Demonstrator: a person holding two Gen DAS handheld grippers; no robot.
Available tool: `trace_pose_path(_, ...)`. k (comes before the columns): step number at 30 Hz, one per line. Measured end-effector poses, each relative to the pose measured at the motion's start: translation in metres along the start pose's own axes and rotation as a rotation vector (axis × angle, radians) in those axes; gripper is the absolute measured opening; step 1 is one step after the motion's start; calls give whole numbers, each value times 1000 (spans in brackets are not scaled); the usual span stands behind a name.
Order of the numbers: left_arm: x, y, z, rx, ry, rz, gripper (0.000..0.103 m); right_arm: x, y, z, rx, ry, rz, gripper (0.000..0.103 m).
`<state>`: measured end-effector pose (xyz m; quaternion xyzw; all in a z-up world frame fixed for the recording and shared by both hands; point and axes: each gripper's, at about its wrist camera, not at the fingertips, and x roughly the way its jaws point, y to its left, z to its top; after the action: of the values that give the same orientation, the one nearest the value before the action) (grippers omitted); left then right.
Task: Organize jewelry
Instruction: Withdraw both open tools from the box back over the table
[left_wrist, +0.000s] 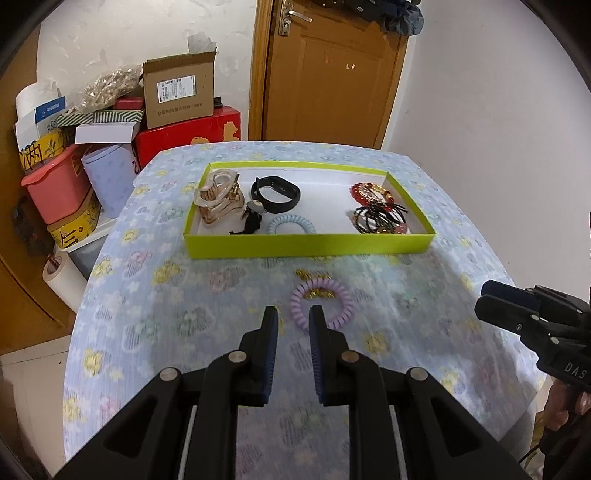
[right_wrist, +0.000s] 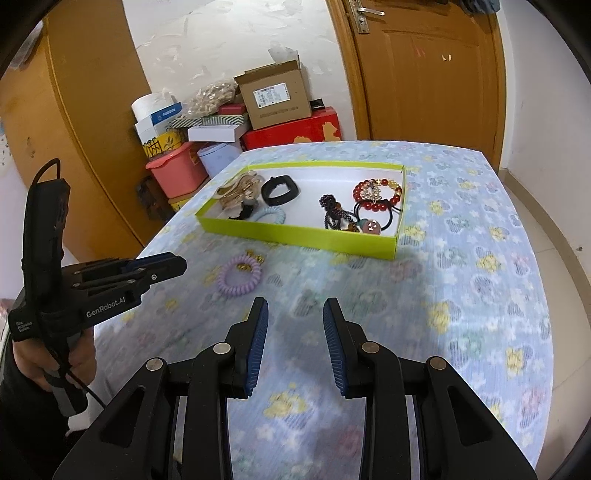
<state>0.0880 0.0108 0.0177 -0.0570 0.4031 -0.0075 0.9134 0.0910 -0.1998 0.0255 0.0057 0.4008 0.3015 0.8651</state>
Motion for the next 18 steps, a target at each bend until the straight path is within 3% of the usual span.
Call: trace_pose_path(18, -12, -5, -20, -5, 10, -10, 19, -11, 16, -21, -31, 23, -35, 32)
